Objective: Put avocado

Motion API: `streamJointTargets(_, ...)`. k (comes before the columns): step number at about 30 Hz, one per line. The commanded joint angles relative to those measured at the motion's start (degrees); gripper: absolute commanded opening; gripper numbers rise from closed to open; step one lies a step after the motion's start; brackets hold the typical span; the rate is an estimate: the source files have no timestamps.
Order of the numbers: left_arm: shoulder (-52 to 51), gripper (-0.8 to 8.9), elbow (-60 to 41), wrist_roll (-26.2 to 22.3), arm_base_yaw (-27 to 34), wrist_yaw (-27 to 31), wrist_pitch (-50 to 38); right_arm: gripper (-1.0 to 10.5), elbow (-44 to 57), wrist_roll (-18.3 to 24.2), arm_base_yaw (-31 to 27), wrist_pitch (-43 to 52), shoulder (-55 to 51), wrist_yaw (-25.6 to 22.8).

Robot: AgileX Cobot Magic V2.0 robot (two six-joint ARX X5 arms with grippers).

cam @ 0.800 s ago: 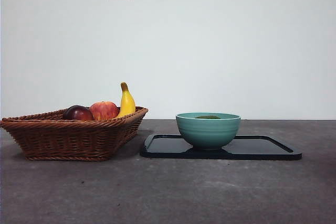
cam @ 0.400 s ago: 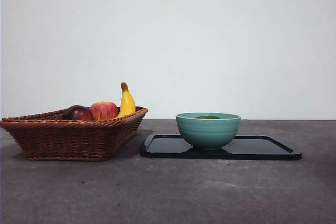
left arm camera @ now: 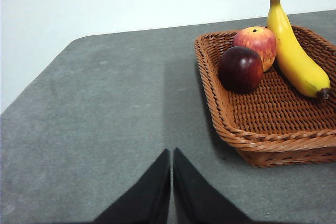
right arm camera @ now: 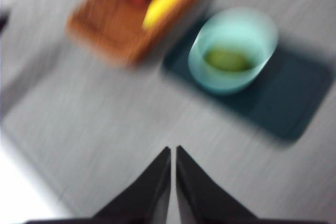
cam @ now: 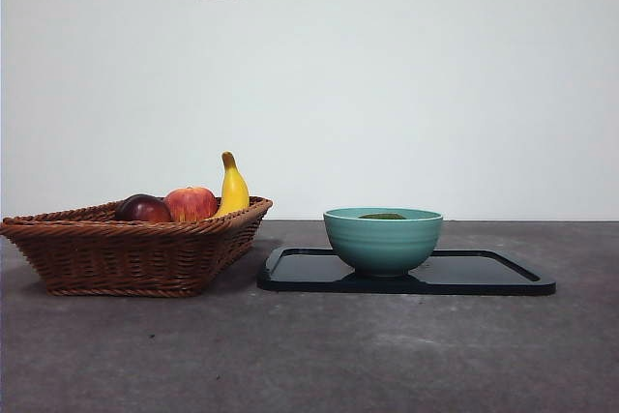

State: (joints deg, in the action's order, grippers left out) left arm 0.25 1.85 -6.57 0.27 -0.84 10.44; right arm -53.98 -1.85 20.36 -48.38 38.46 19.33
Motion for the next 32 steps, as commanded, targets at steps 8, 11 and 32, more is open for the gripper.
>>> streamJointTargets(8,-0.07,0.08,-1.20,-0.24,0.15,0.09,0.44,0.1,16.68,4.37,-16.04,24.50,-15.15,-0.50)
streamJointTargets(11,-0.07,0.08,-1.20,-0.24,0.15,0.07,0.44,0.1,23.91,4.20,-18.71,30.58,-19.96,-2.19)
streamJointTargets(32,-0.07,0.08,-1.20,-0.24,0.15,0.09,0.44,0.1,50.99,0.44,-20.50,42.82,-37.59,-13.84)
